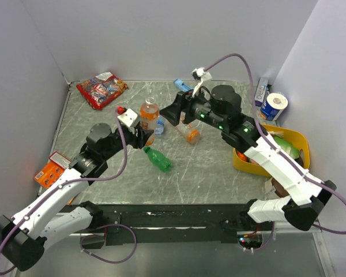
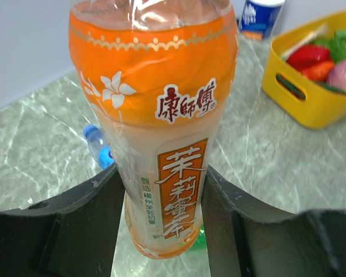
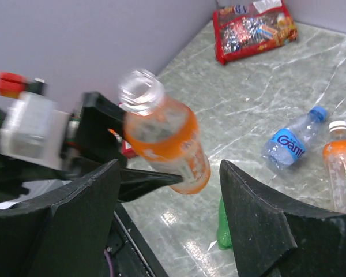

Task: Unscrew the bottle caps

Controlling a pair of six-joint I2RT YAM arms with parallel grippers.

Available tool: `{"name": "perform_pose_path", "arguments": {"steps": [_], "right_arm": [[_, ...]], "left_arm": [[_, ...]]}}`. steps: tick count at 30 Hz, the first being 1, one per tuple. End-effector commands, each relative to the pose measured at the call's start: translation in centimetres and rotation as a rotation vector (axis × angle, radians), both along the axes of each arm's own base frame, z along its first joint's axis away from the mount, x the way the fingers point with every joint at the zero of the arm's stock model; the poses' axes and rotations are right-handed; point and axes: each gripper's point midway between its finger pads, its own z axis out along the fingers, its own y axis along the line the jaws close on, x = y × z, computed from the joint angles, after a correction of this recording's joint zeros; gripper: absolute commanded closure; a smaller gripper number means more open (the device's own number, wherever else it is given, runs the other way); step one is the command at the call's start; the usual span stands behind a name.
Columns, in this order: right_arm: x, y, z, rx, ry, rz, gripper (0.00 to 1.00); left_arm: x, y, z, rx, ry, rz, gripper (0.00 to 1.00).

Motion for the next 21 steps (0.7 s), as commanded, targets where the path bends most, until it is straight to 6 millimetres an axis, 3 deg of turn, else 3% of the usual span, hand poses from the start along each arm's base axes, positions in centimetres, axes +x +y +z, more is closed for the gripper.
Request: {"name": "perform_pose_path", "arguments": {"steps": [1,21], "right_arm": [[-1.2,-1.0,1.4,0.006,-0.012,0.003,0.25],[-0.1,0.9,0.6,-0.088,-0.028,0.002,0.38]], "left_arm": [[-0.2,-1.0,1.2,0.027,-0.046,-0.037,0.45],[-2.1,-3.7,0.1,0.077,-0.025,-0.146,0.45]]}}
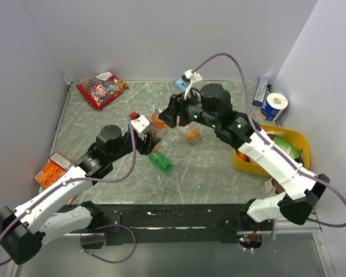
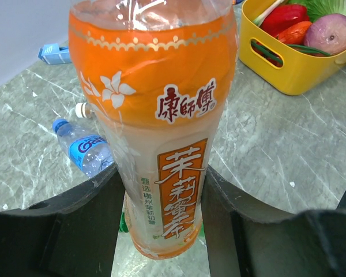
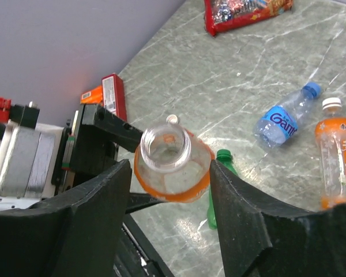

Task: Unscrew the bottle caps

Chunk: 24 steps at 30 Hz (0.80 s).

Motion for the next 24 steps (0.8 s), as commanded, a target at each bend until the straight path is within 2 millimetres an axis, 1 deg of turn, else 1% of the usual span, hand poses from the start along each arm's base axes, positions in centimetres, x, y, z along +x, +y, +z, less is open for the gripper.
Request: {"name": "perform_pose_path", "arguments": {"steps": [1,3,4,6,7,8,9,10,11,13,14,15,16,21,22,24], "right_arm": [[0.5,0.2,2.5,0.019,-0.072,-0.009,0.43],[0.6,0.2,2.4,0.011,-0.077,-0.015,0.47],[0.8,0.3,2.2,0.001,-0.079,-0.014,0.52],[0.9,0.4,2.0,-0.007,-0.079,-0.013,0.59],[1.0,0.4,1.7,-0.016,-0.078,-0.010,0.71],[1.0,0.5,1.5,-0.022,-0.079,-0.007,0.78],[1.1,0.5,1.4,-0.026,-0.079,-0.007,0.83],[1.1,0.6,1.1,-0.035,-0.076,-0.008,0.94],[1.2,0.6,1.0,-0.038,-0.076,-0.009,0.98],[1.4,0.6,0.7,-0.047,-0.080,-0.015,1.00],[1.5,0.5,0.5,-0.053,-0.084,-0.020,1.00],[1.5,0.5,0.1,-0.061,-0.083,-0.020,1.00],[1.5,0.6,0.0,-0.066,-0.087,-0.020,1.00],[1.1,1.4,-1.2,-0.090,-0.097,0.010,1.00],[1.2,1.6,-1.5,-0.101,-0.101,0.012,1.00],[0.8,2.0,-1.8,-0.109,-0.113,0.017,1.00]], "left_arm": [[-0.3,-0.8,2.5,-0.016,-0.060,-0.040,0.45],[-0.4,-1.0,2.4,-0.009,-0.058,-0.054,0.45],[-0.5,-1.2,2.3,-0.007,-0.056,-0.063,0.45],[-0.6,-1.5,2.2,-0.003,-0.056,-0.076,0.45],[-0.7,-1.6,2.3,-0.002,-0.058,-0.079,0.45],[-0.8,-1.5,1.7,0.015,-0.039,-0.082,0.45],[-0.8,-1.5,1.6,0.016,-0.038,-0.083,0.44],[-0.8,-1.6,1.6,0.016,-0.033,-0.083,0.43],[-0.8,-1.6,1.6,0.014,-0.032,-0.081,0.36],[-0.7,-1.5,1.8,0.008,-0.032,-0.074,0.22],[-0.8,-1.4,2.1,0.001,-0.034,-0.070,0.08],[-0.9,-1.4,2.1,-0.005,-0.028,-0.073,0.01],[-1.0,-1.5,2.3,-0.011,-0.023,-0.075,0.04],[-0.9,-1.3,3.7,-0.062,0.001,-0.077,0.04],[-0.3,-0.7,4.2,-0.078,-0.004,-0.060,0.04],[0.0,-0.4,4.7,-0.135,0.042,-0.048,0.04]]}}
